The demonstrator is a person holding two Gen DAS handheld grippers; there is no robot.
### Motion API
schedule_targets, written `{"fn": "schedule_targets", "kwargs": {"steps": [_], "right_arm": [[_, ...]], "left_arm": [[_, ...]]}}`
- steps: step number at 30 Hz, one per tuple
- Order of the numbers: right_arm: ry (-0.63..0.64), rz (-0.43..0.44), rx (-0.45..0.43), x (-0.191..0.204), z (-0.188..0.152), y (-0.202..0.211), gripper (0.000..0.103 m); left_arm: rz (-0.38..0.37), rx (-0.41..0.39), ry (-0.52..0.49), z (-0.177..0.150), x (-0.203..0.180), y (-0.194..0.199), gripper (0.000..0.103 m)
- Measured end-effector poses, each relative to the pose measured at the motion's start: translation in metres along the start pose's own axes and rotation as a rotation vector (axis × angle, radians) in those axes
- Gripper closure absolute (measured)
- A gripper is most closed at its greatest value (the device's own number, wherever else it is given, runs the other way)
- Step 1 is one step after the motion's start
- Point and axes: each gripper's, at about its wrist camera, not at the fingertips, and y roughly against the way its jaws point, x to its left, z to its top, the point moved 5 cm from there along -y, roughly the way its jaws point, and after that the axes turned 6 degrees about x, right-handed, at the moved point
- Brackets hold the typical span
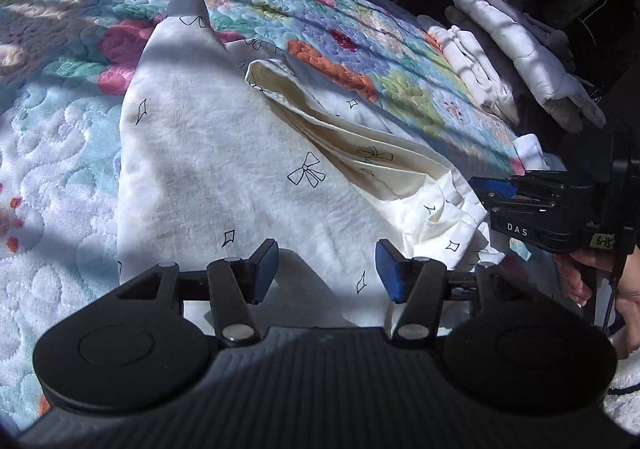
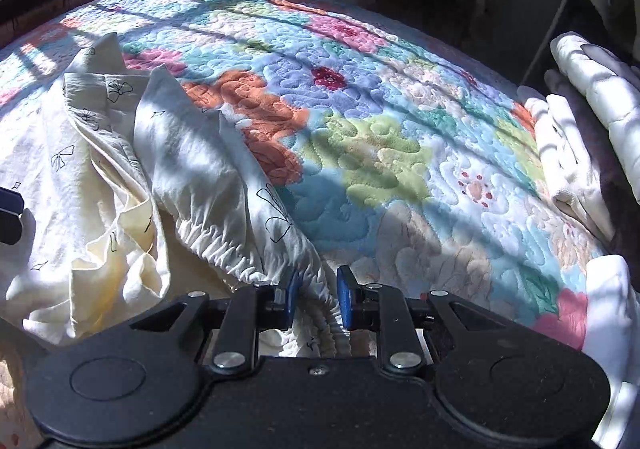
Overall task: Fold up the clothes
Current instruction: 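Lay the elastic waistband onto the garment with the right gripper and release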
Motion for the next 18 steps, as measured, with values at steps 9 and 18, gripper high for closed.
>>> {"fn": "schedule_targets", "kwargs": {"steps": [9, 18], "right_arm": [[0.313, -0.111, -0.037, 0.042, -0.001, -0.005, 0.079], [-0.136, -0.113, -0.176, -0.02, 0.034, -0.015, 0.086]], "left_arm": [[0.019, -0.003, 0.054, -0.007, 0.024, 0.001, 0.05], [0.032, -0.005, 0.039, -0.011, 0.025, 0.0, 0.05]]}}
